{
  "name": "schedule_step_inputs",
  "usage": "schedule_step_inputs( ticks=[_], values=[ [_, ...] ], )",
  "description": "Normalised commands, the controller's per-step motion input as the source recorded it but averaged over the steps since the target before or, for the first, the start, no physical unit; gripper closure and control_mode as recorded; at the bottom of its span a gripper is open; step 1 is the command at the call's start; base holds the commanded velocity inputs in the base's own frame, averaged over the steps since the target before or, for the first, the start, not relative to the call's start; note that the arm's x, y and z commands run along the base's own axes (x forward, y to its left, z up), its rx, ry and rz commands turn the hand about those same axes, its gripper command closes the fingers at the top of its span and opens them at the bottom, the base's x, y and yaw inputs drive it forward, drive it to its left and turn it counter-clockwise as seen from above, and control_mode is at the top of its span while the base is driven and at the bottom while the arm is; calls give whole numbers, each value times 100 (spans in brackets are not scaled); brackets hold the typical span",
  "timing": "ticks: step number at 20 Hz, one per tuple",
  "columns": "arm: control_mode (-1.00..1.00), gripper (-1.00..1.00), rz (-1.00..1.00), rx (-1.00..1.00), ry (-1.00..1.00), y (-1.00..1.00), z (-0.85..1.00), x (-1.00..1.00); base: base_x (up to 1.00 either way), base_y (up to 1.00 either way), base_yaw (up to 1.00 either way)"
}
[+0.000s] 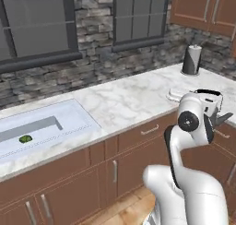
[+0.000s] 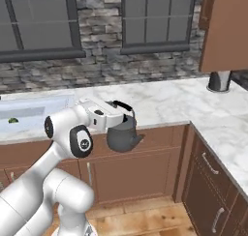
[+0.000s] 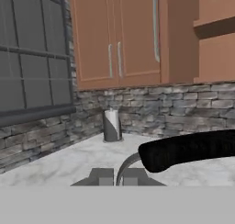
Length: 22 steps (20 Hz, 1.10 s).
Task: Open the cabinet, pick the kettle from the cabinet, and place it in the sink.
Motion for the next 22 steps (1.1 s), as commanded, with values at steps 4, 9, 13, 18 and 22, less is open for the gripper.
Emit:
schedule_step_inputs(
  ticks=[4,9,13,18,22],
  values=[
    [100,100,0,0,0,0,0,0,-10,17,60],
    [100,100,0,0,0,0,0,0,-1,24,29],
    [100,100,0,0,0,0,0,0,0,44,2],
    [100,100,0,0,0,0,0,0,0,58,0],
    [100,100,0,0,0,0,0,0,0,68,0]
  ],
)
